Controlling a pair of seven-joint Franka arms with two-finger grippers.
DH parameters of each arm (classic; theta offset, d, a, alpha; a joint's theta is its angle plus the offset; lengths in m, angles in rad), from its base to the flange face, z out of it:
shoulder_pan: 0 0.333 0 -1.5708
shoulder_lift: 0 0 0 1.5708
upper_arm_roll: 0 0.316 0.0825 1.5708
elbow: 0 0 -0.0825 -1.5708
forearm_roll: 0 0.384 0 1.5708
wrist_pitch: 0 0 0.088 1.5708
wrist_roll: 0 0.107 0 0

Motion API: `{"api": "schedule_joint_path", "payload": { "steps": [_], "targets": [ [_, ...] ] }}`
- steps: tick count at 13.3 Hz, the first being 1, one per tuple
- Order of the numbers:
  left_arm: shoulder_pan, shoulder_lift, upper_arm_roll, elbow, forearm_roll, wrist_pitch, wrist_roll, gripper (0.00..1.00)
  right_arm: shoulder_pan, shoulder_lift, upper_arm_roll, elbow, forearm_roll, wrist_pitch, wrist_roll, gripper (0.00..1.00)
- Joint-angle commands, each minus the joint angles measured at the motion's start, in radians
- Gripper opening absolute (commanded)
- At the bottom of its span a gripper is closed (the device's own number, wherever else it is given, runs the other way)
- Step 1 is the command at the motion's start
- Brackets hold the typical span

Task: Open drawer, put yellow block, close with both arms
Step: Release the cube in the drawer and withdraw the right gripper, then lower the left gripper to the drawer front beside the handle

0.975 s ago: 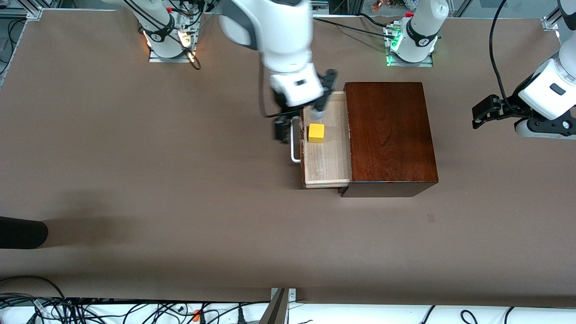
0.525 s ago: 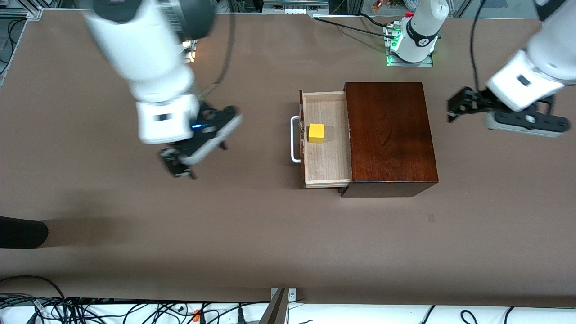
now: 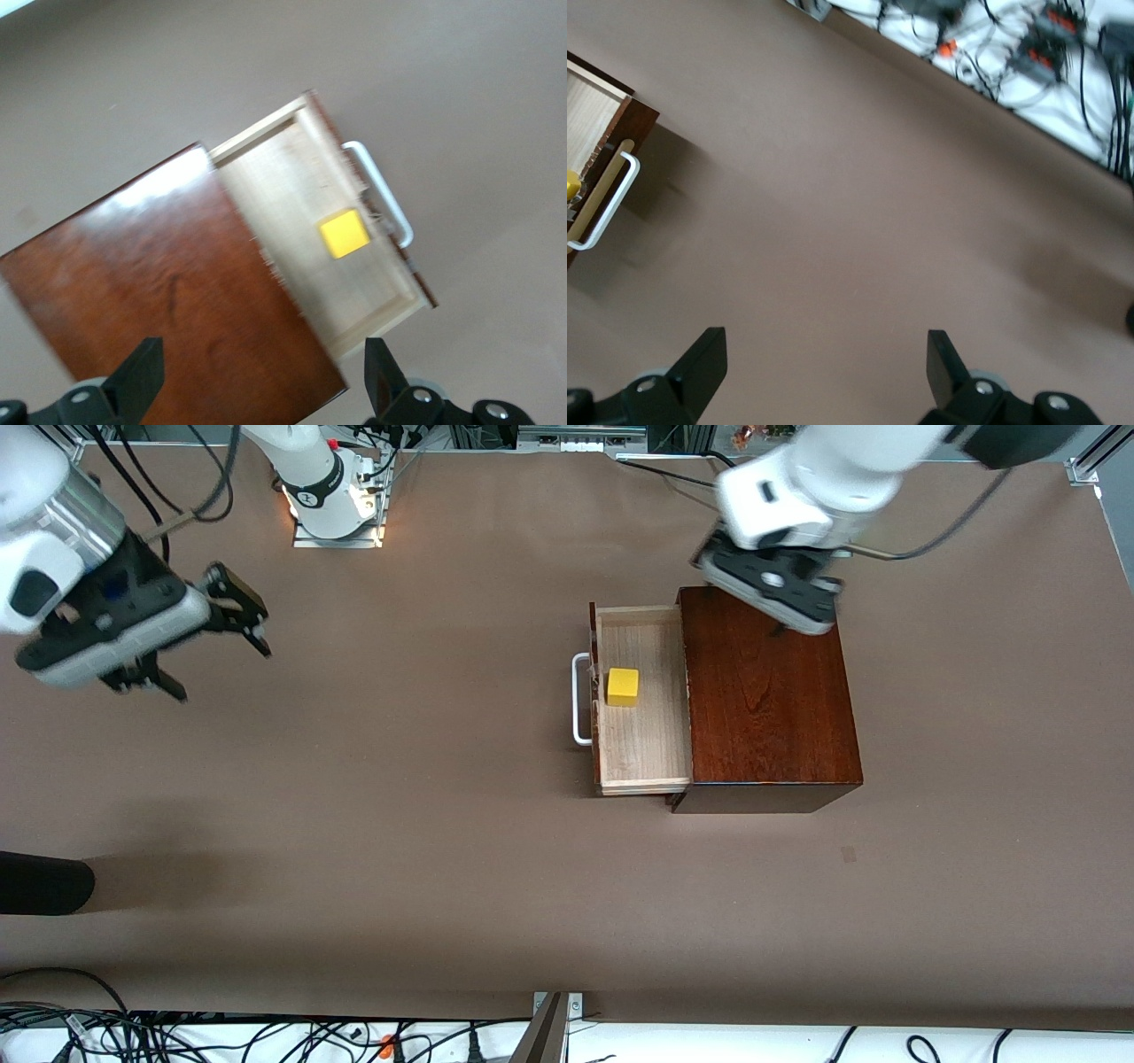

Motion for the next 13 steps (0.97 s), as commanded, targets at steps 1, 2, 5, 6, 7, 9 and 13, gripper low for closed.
{"api": "schedule_joint_path", "payload": {
  "steps": [1, 2, 5, 6, 7, 9, 13],
  "targets": [
    [-0.025, 0.041, -0.094, 0.029, 0.004, 0.026, 0.006, 1.00, 0.010, -0.151, -0.050, -0.229, 0.007, 0.024, 0.123, 1.00],
    [-0.072, 0.057, -0.096, 0.017, 0.004, 0.026, 0.006, 1.00, 0.012, -0.161, -0.073, -0.268, 0.005, 0.024, 0.134, 1.00],
    [-0.152, 0.122, -0.096, 0.015, 0.014, 0.032, 0.017, 1.00, 0.012, -0.158, -0.119, -0.318, 0.008, 0.038, 0.139, 1.00],
    [-0.175, 0.171, -0.096, 0.026, 0.014, 0.042, 0.044, 1.00, 0.010, -0.162, -0.140, -0.344, 0.010, 0.049, 0.142, 1.00],
    [-0.183, 0.198, -0.097, 0.026, 0.014, 0.059, 0.119, 1.00, 0.012, -0.165, -0.156, -0.363, 0.011, 0.058, 0.145, 1.00],
    [-0.259, 0.204, -0.096, 0.015, 0.148, 0.116, 0.248, 1.00, 0.010, -0.163, -0.159, -0.356, 0.005, 0.050, 0.177, 1.00],
    [-0.364, 0.336, -0.093, 0.017, 0.290, 0.248, 0.481, 1.00, 0.009, -0.137, -0.180, -0.313, 0.005, 0.055, 0.176, 1.00]
  ]
}}
